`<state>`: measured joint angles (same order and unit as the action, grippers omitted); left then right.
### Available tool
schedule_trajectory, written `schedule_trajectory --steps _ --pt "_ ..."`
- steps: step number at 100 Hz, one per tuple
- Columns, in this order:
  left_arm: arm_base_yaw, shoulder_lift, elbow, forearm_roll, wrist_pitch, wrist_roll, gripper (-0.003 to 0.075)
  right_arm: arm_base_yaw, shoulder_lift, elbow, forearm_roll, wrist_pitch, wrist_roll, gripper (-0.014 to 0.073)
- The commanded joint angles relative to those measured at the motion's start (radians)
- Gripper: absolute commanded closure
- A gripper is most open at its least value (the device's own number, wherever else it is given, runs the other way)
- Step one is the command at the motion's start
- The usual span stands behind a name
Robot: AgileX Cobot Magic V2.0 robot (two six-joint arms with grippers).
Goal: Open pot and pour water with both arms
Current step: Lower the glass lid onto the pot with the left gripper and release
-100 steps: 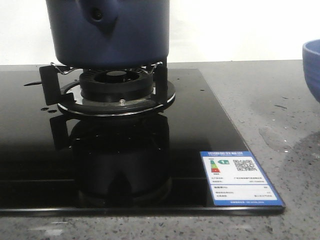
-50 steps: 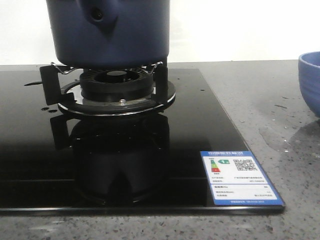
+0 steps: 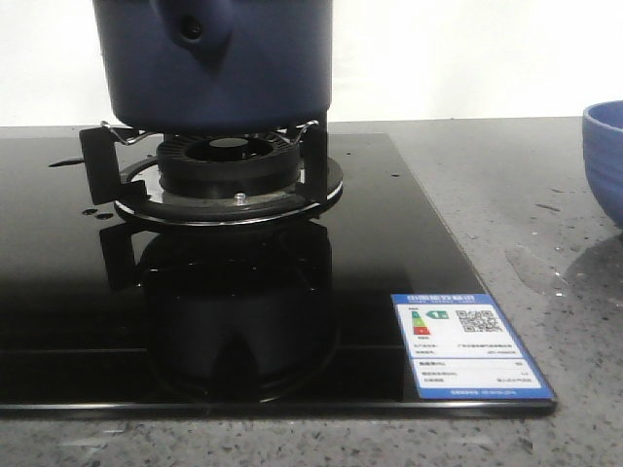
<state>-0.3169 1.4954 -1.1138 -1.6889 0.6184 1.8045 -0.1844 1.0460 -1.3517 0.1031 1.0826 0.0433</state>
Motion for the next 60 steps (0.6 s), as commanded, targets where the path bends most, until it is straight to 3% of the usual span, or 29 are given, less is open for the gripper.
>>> schedule_trajectory --steps 1,31,38,50,60 --pt "0.005 -0.041 -0.030 -0.046 0.019 -0.008 0.0458 -0.001 -0.019 -0.076 0.006 -0.019 -0.010 0.0186" --pt "0.011 -0.041 -0.030 -0.048 0.037 -0.011 0.0442 0.001 -0.019 -0.103 0.078 -0.013 -0.010 0.0186" --pt "0.011 -0.041 -0.030 -0.048 0.044 -0.008 0.0358 0.001 -0.019 -0.103 0.080 -0.013 -0.010 0.0186" --pt "0.011 -0.043 -0.032 -0.069 0.044 -0.008 0.0143 0.001 -0.019 -0.103 0.083 -0.008 -0.010 0.0186" --pt "0.011 -0.074 -0.032 -0.075 0.044 -0.008 0.0098 0.001 -0.019 -0.103 0.083 0.016 -0.017 0.0186"
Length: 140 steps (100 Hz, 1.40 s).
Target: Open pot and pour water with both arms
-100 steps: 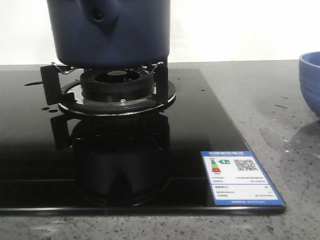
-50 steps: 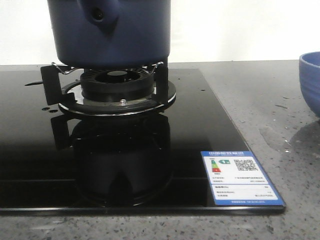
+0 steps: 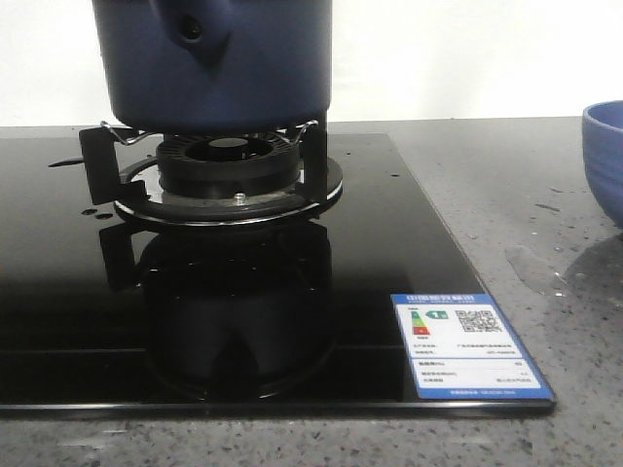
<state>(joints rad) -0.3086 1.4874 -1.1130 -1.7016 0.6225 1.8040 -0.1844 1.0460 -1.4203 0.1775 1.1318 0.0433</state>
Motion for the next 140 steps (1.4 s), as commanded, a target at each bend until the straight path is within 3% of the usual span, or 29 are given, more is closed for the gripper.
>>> schedule_trajectory --steps 1,15,23,35,43,50,72,96,140 --pt "0.003 -0.073 -0.033 -0.062 0.039 -0.007 0.0099 0.003 -0.019 -0.034 0.009 -0.032 -0.018 0.0186" --pt "0.022 -0.176 -0.031 -0.045 0.029 -0.077 0.0160 0.048 -0.073 -0.003 0.009 -0.064 -0.066 0.0200" --pt "0.046 -0.258 -0.012 -0.034 0.000 -0.135 0.0290 0.096 -0.139 0.054 0.009 -0.086 -0.091 0.0277" --pt "0.075 -0.424 0.079 -0.029 -0.057 -0.184 0.0534 0.148 -0.268 0.194 0.009 -0.103 -0.142 0.0518" --pt "0.085 -0.539 0.164 0.008 -0.081 -0.183 0.0647 0.168 -0.349 0.291 0.009 -0.124 -0.185 0.0648" --pt "0.085 -0.645 0.252 0.039 -0.092 -0.183 0.0743 0.184 -0.436 0.395 0.009 -0.167 -0.206 0.0662" --pt "0.085 -0.926 0.517 0.056 -0.108 -0.183 0.0741 0.215 -0.720 0.668 0.013 -0.368 -0.206 0.0663" --pt "0.085 -1.119 0.747 0.051 -0.192 -0.183 0.0741 0.224 -0.879 0.775 0.013 -0.395 -0.206 0.0663" --pt "0.085 -1.168 0.805 0.042 -0.190 -0.183 0.0741 0.224 -0.903 0.775 0.013 -0.362 -0.206 0.0663"
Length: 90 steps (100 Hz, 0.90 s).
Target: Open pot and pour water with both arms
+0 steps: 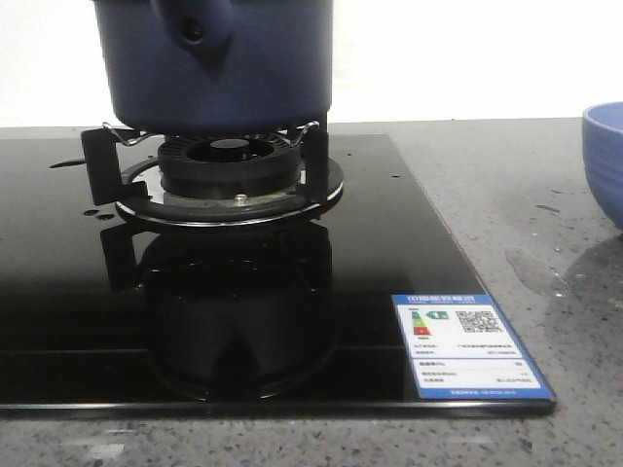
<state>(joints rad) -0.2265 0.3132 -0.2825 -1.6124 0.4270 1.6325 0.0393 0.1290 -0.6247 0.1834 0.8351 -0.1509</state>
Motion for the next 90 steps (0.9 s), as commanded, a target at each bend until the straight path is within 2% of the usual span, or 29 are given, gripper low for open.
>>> schedule_trajectory --steps 1,53,68,73,78,85,88,90 --pt "0.003 0.007 -0.026 -0.047 0.006 -0.012 0.0741 0.000 0.014 -0.021 0.007 -0.065 -0.012 0.0663" --pt "0.003 0.007 -0.026 -0.041 0.006 -0.012 0.0741 0.000 0.014 -0.021 0.007 -0.065 -0.012 0.0663" --pt "0.003 -0.004 -0.026 0.003 -0.061 -0.012 0.0741 0.000 0.014 -0.021 0.007 -0.065 -0.012 0.0663" --pt "0.003 -0.023 -0.026 0.091 -0.092 -0.032 0.0741 0.000 0.014 -0.021 0.007 -0.065 -0.012 0.0663" --pt "0.003 -0.036 -0.028 0.209 -0.131 -0.126 0.0741 0.000 0.014 -0.021 0.007 -0.065 -0.012 0.0663" --pt "0.003 -0.051 -0.024 0.484 -0.204 -0.408 0.0741 0.000 0.014 -0.021 0.007 -0.065 -0.012 0.0663" --pt "0.003 -0.058 -0.024 0.669 -0.223 -0.587 0.0741 0.000 0.014 -0.021 0.007 -0.065 -0.012 0.0663" --pt "0.003 -0.064 -0.022 0.787 -0.233 -0.660 0.0741 0.000 0.014 -0.021 0.007 -0.065 -0.012 0.0663"
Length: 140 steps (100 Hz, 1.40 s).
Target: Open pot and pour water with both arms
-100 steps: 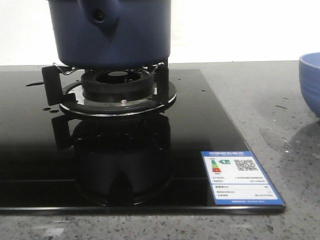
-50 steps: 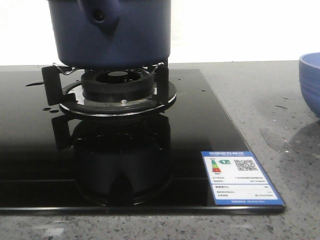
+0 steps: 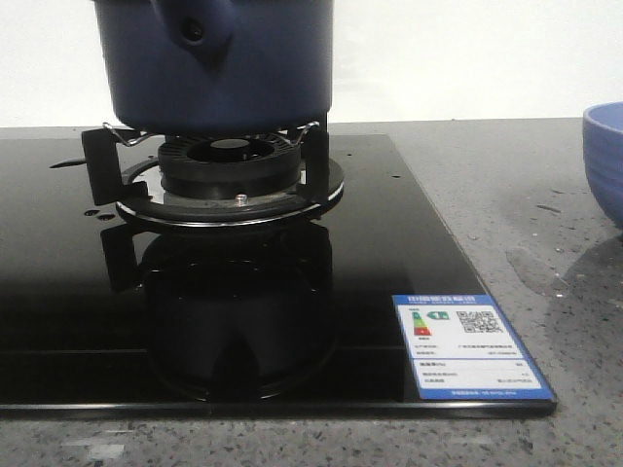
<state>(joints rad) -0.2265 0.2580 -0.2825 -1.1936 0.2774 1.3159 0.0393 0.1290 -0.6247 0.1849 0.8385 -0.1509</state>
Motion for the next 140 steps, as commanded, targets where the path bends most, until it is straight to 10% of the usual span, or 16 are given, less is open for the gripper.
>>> schedule_trajectory --steps 1,17,39,83,140 --pt "0.003 -0.011 -0.022 0.407 -0.088 -0.418 0.0741 0.000 0.014 -0.021 0.006 -0.069 -0.012 0.0663" --pt "0.003 -0.065 0.023 1.011 -0.159 -0.990 0.0741 0.000 0.014 -0.021 0.006 -0.069 -0.012 0.0663" --pt "0.026 -0.161 0.195 1.134 -0.327 -1.203 0.0741 0.000 0.014 -0.021 0.006 -0.069 -0.012 0.0663" --pt "0.123 -0.291 0.315 1.145 0.013 -1.219 0.0741 0.000 0.014 -0.021 0.006 -0.063 -0.012 0.0663" --pt "0.131 -0.291 0.315 1.133 0.006 -1.219 0.0741 0.000 0.014 -0.021 0.006 -0.060 -0.012 0.0663"
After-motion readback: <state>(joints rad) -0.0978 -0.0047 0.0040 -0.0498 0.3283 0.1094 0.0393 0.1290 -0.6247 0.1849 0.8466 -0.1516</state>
